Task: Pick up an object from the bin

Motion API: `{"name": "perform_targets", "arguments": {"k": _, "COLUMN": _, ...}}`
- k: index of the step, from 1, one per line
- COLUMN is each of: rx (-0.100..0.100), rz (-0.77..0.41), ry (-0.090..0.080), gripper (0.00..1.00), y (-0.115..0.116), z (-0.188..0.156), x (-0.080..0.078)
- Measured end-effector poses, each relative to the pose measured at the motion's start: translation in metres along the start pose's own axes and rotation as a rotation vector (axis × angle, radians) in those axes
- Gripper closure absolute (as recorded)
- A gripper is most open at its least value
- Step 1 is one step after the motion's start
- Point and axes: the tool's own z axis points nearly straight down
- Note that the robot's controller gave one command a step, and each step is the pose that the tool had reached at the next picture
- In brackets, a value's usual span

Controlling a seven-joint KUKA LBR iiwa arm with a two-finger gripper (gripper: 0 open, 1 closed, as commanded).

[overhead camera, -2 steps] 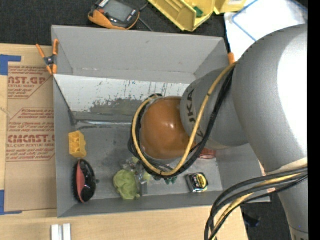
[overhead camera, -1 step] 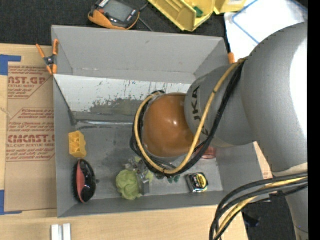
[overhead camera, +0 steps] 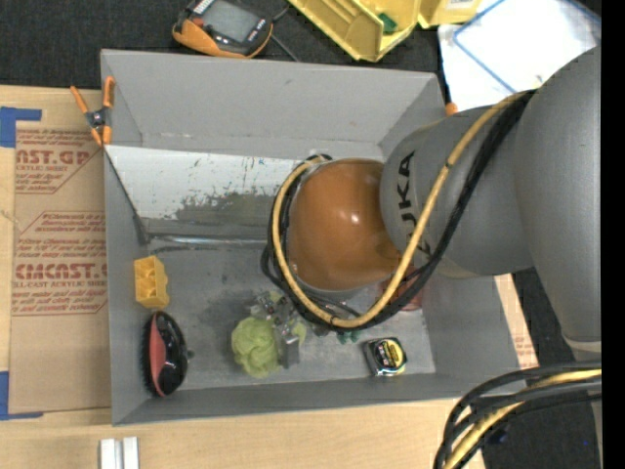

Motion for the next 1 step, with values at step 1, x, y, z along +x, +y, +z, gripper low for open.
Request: {"name": "perform_targets", "arguments": {"k": 1, "rx": -0.001, "rz": 0.0, "ry": 0.003, "gripper": 1.0, "y": 0.0007, "z": -0.0378, "x": 0.0005}}
